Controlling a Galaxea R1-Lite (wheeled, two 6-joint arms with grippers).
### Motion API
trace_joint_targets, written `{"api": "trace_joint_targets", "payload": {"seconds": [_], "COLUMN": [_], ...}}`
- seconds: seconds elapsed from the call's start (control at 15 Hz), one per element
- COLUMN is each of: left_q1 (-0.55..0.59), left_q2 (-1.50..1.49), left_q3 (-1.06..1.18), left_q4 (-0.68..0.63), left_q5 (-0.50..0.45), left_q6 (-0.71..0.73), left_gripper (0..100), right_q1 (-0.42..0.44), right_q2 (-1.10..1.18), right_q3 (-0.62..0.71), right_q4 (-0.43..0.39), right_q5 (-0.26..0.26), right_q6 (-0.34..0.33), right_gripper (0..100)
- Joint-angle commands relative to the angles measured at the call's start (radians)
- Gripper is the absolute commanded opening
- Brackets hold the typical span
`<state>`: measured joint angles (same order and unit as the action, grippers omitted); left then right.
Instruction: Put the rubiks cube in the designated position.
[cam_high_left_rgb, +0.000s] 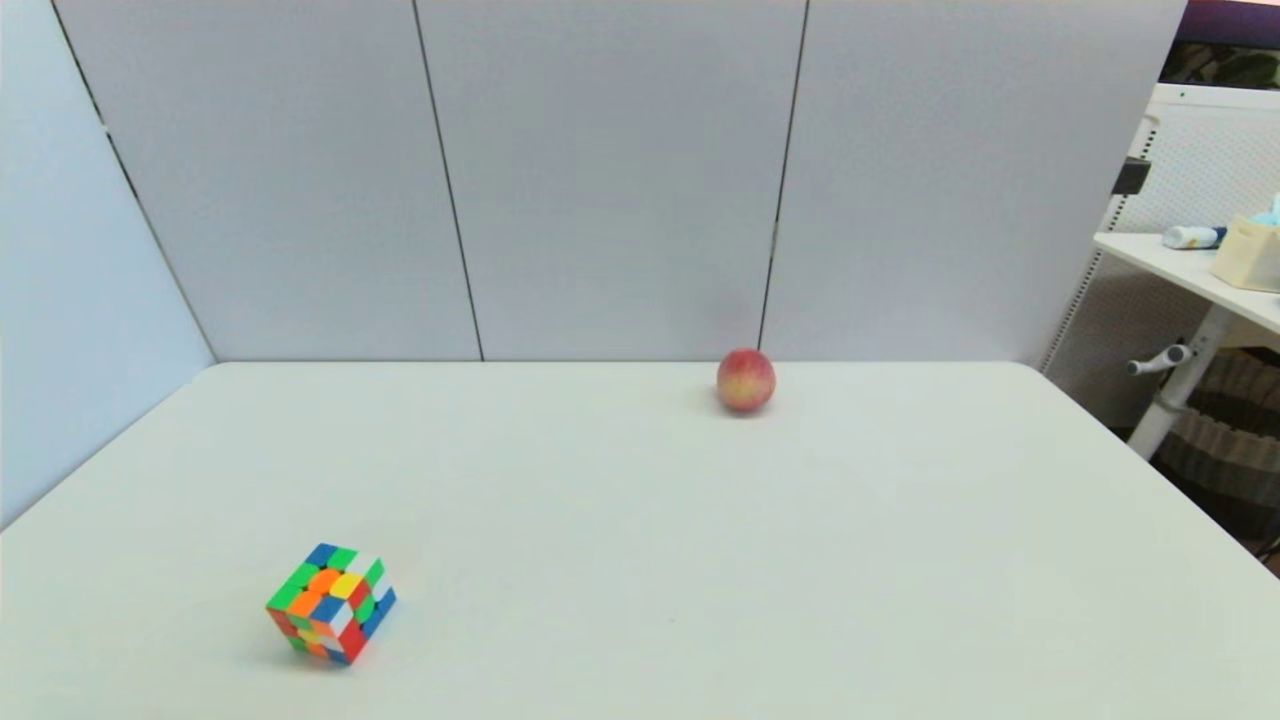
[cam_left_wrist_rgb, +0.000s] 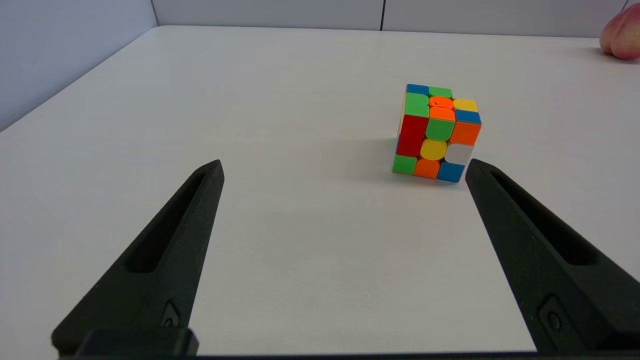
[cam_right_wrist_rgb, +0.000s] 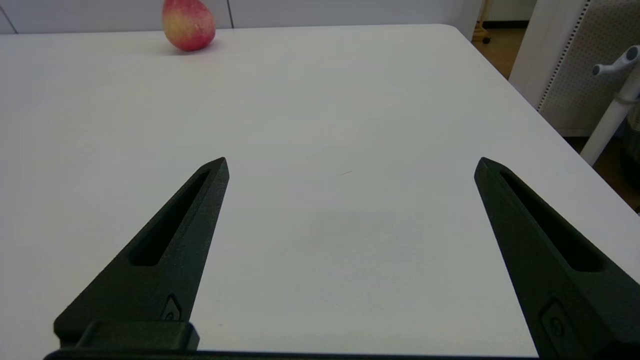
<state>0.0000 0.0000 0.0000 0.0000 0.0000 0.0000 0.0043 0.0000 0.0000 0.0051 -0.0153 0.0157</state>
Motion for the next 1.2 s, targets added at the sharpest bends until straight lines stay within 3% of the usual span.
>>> {"api": "trace_joint_targets", "payload": {"seconds": [0.07,0.93,1.2], "left_q1": [0.000,0.000,0.000], "left_q2": [0.000,0.002,0.002], "left_q3": [0.000,0.000,0.000], "left_q4": [0.000,0.000,0.008], "left_q5": [0.000,0.000,-0.012], "left_q6": [0.000,0.006,0.095], "left_gripper": [100,100,100], "right_q1": [0.000,0.000,0.000], "right_q2": [0.000,0.000,0.000], "right_q3": [0.000,0.000,0.000], "right_q4": [-0.001,0.001,0.001], "right_q5": [0.000,0.000,0.000], "right_q6": [0.000,0.000,0.000], "right_gripper": [100,100,100]}}
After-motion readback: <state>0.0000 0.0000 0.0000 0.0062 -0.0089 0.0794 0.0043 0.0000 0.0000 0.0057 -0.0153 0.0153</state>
